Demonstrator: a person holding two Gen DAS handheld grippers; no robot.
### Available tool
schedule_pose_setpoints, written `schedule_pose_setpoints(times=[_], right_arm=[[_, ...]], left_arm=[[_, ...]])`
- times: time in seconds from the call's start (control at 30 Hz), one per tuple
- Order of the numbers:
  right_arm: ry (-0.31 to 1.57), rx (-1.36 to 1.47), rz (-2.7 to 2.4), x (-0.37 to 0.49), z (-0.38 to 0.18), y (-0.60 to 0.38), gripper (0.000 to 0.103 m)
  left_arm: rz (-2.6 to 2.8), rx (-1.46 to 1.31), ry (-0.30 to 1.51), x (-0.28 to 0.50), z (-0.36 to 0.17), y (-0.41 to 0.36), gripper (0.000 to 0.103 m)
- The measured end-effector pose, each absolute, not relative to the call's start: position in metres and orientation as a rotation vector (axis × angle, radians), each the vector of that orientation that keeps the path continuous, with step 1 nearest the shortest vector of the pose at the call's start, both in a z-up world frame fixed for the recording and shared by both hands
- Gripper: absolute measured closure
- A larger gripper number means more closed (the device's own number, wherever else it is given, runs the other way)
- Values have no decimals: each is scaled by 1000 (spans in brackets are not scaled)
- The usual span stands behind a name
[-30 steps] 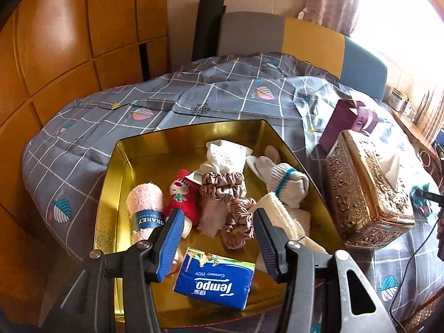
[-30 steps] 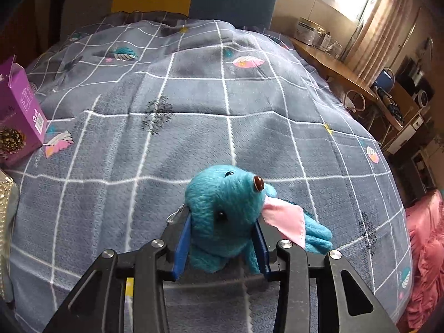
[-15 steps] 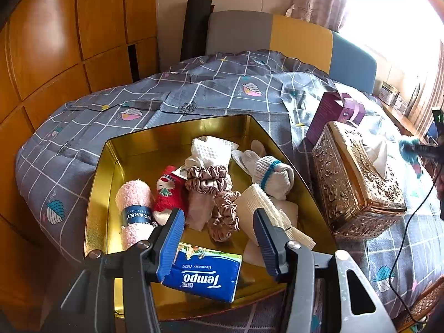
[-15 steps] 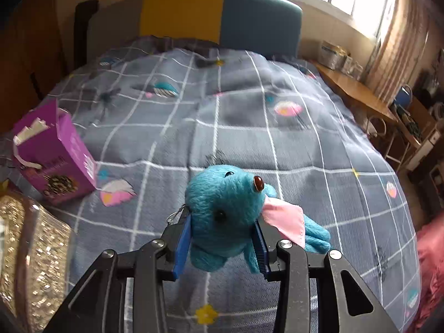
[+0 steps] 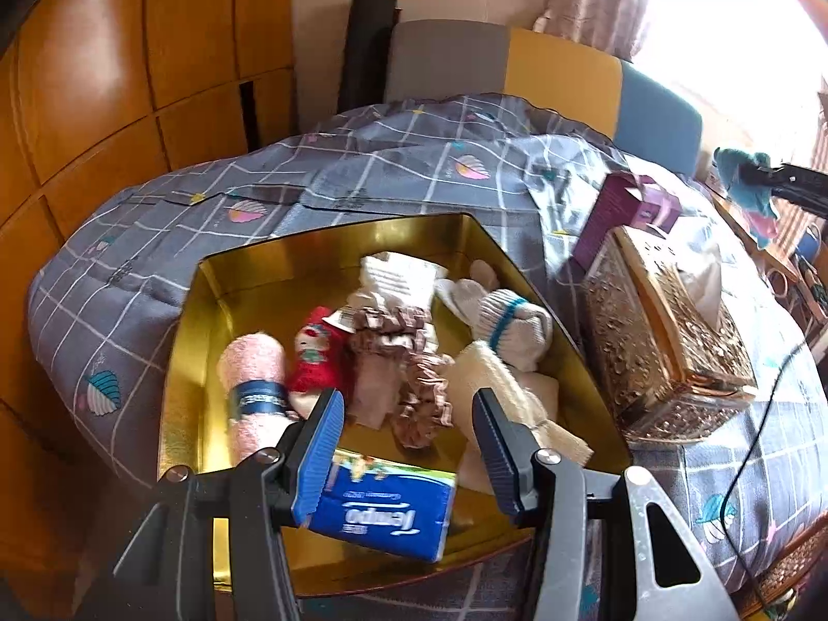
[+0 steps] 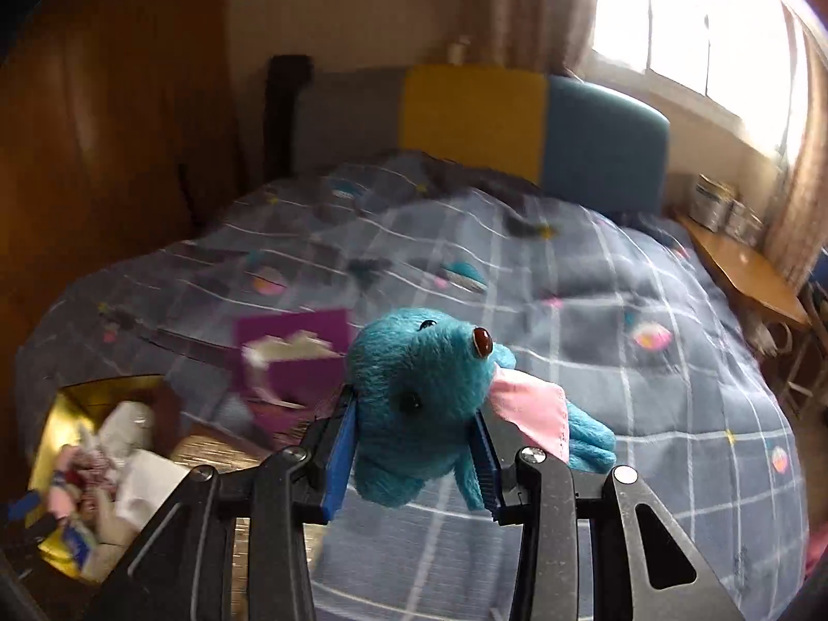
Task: Organize soft objects
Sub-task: 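Carry the teal plush toy into the gold tray and release it with the right tool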
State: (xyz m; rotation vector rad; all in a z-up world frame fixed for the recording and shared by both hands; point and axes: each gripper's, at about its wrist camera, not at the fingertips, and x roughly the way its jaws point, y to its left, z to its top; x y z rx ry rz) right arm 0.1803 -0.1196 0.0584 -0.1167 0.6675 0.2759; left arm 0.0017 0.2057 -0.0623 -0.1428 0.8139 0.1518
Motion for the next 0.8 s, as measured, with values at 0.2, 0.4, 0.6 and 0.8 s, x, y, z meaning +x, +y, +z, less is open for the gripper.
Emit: schedule_pose_setpoints(times=[0.2, 0.4, 0.6, 0.8], right_arm=[[608, -208, 511, 136, 70, -41, 62], [621, -291, 725, 93, 52, 26, 62], [700, -371, 918, 62, 9, 88, 62], [816, -416, 974, 59, -54, 153, 62]], left_arm=[[255, -189, 796, -6, -57, 243, 51], [331, -226, 777, -14, -55, 274, 51], [378, -267, 748, -22, -52, 292, 51], [398, -293, 753, -25, -57, 300, 51]])
